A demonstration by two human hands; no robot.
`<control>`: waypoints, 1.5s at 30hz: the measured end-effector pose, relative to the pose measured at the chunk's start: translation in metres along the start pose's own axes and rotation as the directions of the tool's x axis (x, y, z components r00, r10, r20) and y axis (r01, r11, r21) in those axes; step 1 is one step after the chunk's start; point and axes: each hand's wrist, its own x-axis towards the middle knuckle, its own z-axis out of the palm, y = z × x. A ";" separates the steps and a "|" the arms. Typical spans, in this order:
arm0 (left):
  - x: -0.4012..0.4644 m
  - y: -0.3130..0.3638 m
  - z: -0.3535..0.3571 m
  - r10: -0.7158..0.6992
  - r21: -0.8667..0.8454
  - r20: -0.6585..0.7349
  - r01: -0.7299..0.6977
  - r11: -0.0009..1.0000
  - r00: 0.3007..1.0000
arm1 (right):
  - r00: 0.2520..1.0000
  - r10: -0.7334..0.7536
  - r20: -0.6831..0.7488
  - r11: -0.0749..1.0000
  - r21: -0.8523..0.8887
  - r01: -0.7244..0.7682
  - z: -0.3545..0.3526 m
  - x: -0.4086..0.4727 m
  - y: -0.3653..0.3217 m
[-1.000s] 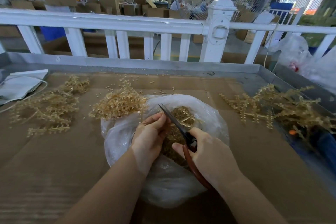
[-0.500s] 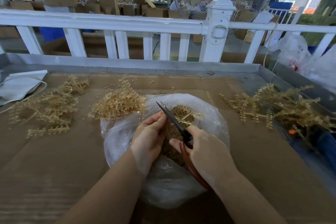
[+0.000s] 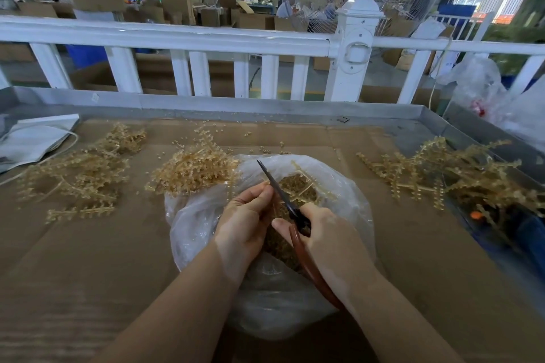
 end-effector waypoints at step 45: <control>-0.020 0.018 0.011 0.202 0.166 0.133 -0.222 0.961 0.970 | 0.968 0.194 -0.158 0.775 0.630 -0.053 -0.006 0.041 -0.016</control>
